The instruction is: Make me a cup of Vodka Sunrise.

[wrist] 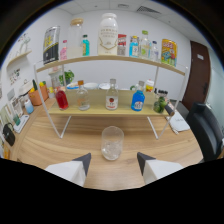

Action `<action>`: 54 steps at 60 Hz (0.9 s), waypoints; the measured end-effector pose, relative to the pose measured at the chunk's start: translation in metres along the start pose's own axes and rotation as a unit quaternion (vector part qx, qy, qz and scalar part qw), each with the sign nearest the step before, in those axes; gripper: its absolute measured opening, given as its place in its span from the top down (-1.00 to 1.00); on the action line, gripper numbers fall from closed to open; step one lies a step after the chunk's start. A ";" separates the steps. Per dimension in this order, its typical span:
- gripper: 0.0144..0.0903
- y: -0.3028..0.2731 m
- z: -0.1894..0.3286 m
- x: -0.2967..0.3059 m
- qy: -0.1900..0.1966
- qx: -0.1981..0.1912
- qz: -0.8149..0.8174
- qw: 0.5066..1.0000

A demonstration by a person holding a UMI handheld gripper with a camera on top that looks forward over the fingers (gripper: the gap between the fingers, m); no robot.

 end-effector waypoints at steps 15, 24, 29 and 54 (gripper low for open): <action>-0.88 0.006 -0.013 0.007 0.027 0.004 0.009 1.000; -0.86 0.029 -0.023 -0.006 0.036 -0.001 0.019 0.999; -0.86 0.036 -0.027 -0.031 0.023 0.010 0.029 0.999; -0.89 -0.061 0.018 -0.165 -0.056 0.149 0.027 0.987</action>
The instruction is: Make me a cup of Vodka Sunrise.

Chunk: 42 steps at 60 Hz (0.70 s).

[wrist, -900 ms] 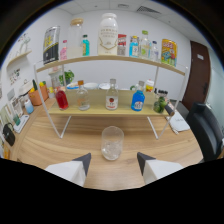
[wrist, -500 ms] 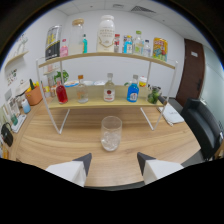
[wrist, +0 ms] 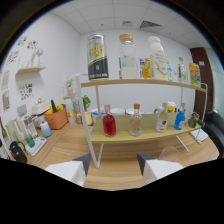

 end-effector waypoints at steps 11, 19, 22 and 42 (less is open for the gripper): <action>-0.88 -0.037 0.067 -0.012 0.001 0.029 -0.017 0.999; -0.70 -0.044 0.103 -0.012 0.002 0.032 -0.018 0.999; -0.59 -0.045 0.117 -0.014 0.003 0.029 -0.021 0.999; 0.45 -0.046 0.140 -0.007 0.027 0.036 -0.042 0.998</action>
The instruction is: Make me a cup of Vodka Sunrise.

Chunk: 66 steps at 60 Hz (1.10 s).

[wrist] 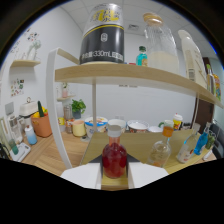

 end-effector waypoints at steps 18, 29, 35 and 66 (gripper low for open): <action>0.48 -0.008 -0.043 0.001 -0.031 0.024 -0.020 0.999; 0.48 0.020 -0.084 0.029 -0.018 0.013 -0.015 1.000; 0.48 0.051 -0.095 0.051 -0.005 -0.012 0.001 1.000; 0.48 0.010 -0.097 0.075 -0.135 -0.007 0.581 0.803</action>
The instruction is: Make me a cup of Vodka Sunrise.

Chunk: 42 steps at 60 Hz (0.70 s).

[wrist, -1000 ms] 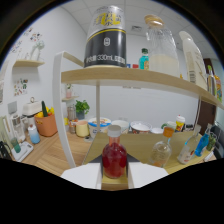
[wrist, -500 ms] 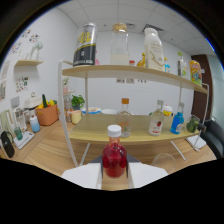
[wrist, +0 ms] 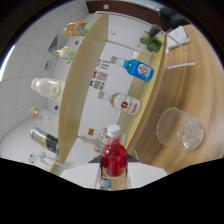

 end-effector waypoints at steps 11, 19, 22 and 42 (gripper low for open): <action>0.48 -0.020 -0.002 -0.010 -0.063 0.025 0.226 0.972; 0.48 -0.034 -0.006 -0.010 -0.110 0.036 0.362 0.925; 0.48 -0.041 -0.008 -0.011 -0.130 0.043 0.405 0.904; 0.48 -0.047 -0.012 -0.012 -0.141 0.037 0.445 0.883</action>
